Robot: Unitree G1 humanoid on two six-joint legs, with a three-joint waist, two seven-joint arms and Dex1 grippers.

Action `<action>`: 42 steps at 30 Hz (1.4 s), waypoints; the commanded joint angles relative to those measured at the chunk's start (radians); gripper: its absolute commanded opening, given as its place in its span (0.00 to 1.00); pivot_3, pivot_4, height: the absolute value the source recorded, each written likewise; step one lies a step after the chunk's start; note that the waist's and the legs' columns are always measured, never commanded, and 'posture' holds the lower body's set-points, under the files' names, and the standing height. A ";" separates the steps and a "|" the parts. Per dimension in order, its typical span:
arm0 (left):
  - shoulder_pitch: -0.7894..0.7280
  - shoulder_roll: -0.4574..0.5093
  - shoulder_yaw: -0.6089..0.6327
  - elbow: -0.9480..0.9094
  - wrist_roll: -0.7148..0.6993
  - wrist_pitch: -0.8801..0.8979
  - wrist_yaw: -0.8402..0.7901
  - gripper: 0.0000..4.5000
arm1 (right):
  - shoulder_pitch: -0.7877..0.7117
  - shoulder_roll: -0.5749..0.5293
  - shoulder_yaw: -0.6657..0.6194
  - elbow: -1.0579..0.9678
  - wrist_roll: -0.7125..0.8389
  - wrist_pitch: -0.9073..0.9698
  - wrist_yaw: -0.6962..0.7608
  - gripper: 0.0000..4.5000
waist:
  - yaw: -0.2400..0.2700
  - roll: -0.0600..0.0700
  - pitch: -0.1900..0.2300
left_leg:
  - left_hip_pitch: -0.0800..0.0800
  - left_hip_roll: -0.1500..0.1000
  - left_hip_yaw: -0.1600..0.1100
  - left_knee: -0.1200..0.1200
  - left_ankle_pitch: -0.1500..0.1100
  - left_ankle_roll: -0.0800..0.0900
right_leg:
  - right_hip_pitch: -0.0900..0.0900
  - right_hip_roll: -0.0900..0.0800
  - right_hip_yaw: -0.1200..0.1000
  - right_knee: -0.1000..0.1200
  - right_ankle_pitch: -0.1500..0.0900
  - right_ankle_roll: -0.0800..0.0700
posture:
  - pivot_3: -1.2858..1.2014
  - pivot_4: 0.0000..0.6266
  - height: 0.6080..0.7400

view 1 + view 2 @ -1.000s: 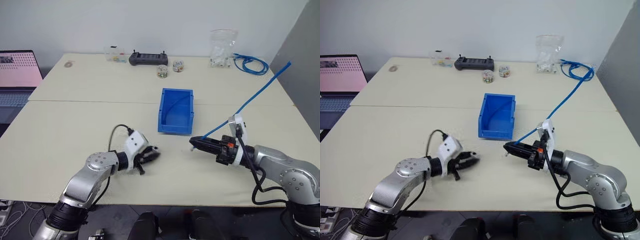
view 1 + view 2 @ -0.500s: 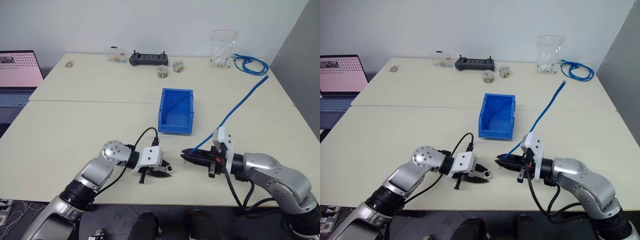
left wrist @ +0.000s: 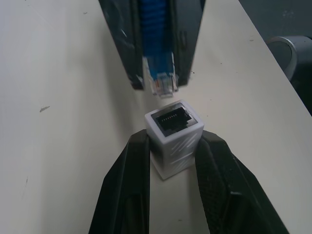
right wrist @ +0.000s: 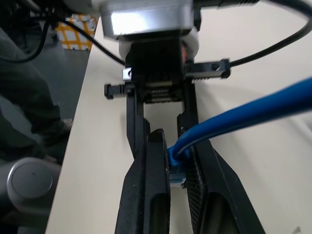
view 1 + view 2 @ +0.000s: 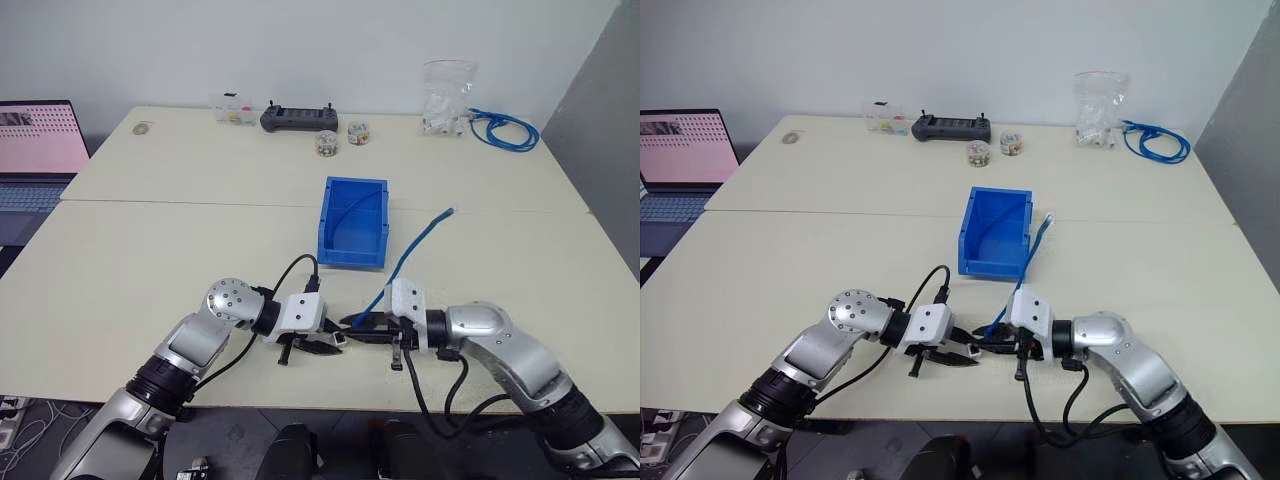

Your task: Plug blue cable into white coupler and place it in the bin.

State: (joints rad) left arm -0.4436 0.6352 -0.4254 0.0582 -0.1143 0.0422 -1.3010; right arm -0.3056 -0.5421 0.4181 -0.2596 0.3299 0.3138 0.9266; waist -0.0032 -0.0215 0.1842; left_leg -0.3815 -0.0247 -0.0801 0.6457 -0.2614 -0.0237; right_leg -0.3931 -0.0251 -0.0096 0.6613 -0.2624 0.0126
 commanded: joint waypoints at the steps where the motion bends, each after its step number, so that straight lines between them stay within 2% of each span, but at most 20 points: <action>1: 0.019 0.002 -0.026 0.020 0.033 0.005 -0.016 0.22 | -0.017 0.018 -0.002 0.000 -0.027 -0.060 0.035 0.03 | 0.000 0.000 0.000 | 0.000 0.000 0.000 0.000 0.000 0.000 | 0.000 0.000 0.000 0.000 0.000 0.000 | 0.52 0.24 1.00; 7: 0.020 0.008 -0.029 0.018 0.035 0.007 -0.027 0.22 | -0.031 0.045 0.004 0.027 -0.066 -0.114 0.068 0.03 | 0.000 0.000 0.000 | 0.000 0.000 0.000 0.000 0.000 0.000 | 0.000 0.000 0.000 0.000 0.000 0.000 | 0.52 0.24 1.00; 22: 0.019 0.014 -0.028 0.030 0.039 0.009 -0.047 0.22 | -0.072 0.073 0.011 -0.017 -0.074 -0.108 0.122 0.03 | -0.001 0.001 0.000 | 0.001 0.000 0.000 0.000 0.000 0.000 | 0.000 0.000 0.000 0.001 0.000 0.000 | 0.52 0.24 1.00; 35: 0.021 0.014 -0.028 0.030 0.039 0.010 -0.047 0.22 | -0.081 0.106 0.048 0.111 -0.141 -0.190 0.157 0.03 | -0.002 0.001 -0.001 | 0.002 0.000 0.000 0.000 0.000 0.000 | 0.000 0.000 0.001 0.002 0.000 0.000 | 0.52 0.24 1.00; 42: 0.025 0.024 -0.025 0.027 0.039 0.008 -0.049 0.22 | -0.092 0.098 -0.002 0.092 -0.102 -0.148 0.178 0.03 | -0.003 0.001 -0.001 | 0.003 0.000 0.000 0.000 0.000 0.000 | 0.001 0.000 0.001 0.002 0.000 0.000 | 0.52 0.24 1.00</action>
State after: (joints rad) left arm -0.4440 0.6403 -0.4227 0.0699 -0.1117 0.0381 -1.3248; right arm -0.3820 -0.4366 0.4521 -0.1426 0.1975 0.1503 1.0907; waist -0.0061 -0.0207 0.1831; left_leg -0.3790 -0.0244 -0.0802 0.6459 -0.2613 -0.0237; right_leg -0.3921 -0.0246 -0.0091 0.6635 -0.2623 0.0122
